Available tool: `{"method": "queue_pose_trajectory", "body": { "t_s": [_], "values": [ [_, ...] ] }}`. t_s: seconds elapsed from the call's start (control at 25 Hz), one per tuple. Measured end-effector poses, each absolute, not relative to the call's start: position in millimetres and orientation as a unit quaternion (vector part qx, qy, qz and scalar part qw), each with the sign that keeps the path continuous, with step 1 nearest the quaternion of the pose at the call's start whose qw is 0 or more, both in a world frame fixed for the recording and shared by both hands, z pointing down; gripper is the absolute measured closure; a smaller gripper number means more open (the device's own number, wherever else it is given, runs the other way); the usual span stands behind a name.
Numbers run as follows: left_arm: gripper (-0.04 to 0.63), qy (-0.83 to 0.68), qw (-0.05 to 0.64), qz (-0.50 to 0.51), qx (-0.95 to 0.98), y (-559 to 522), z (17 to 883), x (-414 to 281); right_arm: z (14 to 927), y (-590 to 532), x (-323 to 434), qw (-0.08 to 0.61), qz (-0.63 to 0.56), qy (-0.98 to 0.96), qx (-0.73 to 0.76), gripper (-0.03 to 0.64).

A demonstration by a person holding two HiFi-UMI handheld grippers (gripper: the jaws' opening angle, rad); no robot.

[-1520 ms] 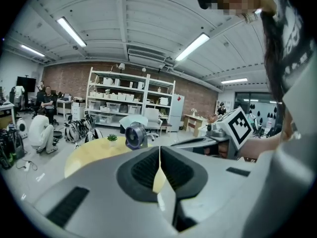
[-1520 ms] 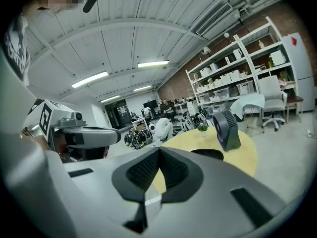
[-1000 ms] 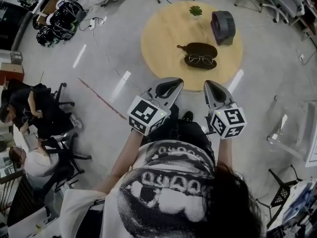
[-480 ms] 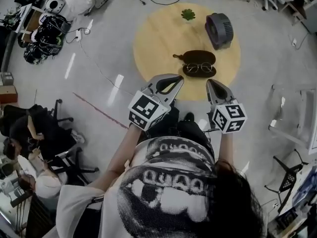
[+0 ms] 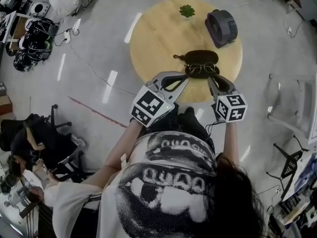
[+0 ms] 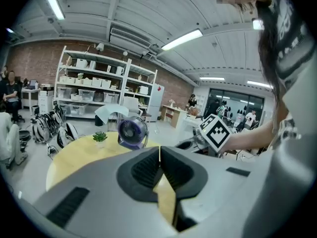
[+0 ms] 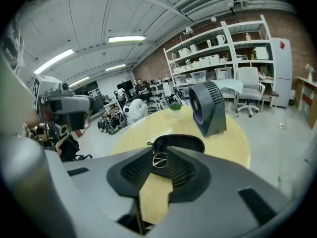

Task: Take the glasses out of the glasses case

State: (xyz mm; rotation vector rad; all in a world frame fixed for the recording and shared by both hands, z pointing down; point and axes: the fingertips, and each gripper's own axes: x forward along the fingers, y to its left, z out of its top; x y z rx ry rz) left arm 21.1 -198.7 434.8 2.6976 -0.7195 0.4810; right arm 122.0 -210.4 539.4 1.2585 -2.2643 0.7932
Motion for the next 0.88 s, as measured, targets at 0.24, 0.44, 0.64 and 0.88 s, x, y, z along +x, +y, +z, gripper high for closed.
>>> {"method": "queue_pose_trajectory", "body": {
  "t_s": [0.24,0.44,0.64,0.88],
  "values": [
    [0.58,-0.222,0.154,0.163,0.949,-212,436,23,573,-235,134,0.296,0.266,-0.81,0.431,0.479],
    [0.58,-0.203,0.157,0.165,0.952,-217,439,24,605,-252,139,0.382,0.241,-0.806,0.382,0.407],
    [0.58,-0.195,0.157,0.169,0.953,-221,442,21,631,-257,131,0.453,0.202,-0.81,0.311,0.37],
    [0.58,-0.196,0.16,0.17,0.952,-227,445,13,649,-263,129,0.522,0.157,-0.799,0.254,0.354]
  ]
}}
